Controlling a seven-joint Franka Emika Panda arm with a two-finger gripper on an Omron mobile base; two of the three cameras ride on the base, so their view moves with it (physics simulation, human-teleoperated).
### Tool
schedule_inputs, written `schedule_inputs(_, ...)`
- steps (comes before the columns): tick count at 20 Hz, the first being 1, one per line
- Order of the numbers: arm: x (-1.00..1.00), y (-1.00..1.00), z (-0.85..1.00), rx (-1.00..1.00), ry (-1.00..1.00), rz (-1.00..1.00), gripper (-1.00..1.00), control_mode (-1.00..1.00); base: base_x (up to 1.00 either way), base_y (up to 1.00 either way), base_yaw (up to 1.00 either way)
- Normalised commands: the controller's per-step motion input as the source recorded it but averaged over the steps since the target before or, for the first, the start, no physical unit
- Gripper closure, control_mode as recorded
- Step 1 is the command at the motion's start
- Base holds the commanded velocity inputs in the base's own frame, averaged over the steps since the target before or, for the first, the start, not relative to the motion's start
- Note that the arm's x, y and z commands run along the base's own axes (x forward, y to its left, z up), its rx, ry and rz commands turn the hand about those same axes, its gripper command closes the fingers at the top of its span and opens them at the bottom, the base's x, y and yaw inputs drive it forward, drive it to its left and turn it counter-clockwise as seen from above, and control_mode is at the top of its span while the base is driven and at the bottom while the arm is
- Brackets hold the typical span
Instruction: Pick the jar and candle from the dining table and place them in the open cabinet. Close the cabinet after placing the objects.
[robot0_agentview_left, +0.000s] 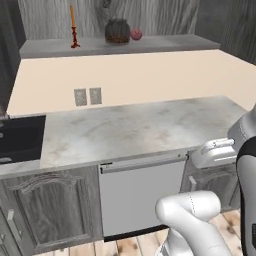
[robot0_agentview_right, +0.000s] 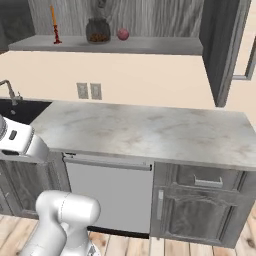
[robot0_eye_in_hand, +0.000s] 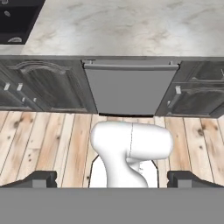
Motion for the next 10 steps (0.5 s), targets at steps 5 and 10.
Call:
schedule_inputs(5, 0.0, 0.0, 0.0, 0.0, 0.0, 0.0, -1.0, 1.0, -0.08, 0.16, 0.0)
schedule_inputs(10, 0.0, 0.0, 0.0, 0.0, 0.0, 0.0, -1.0, 1.0, 0.08, 0.47, 0.02)
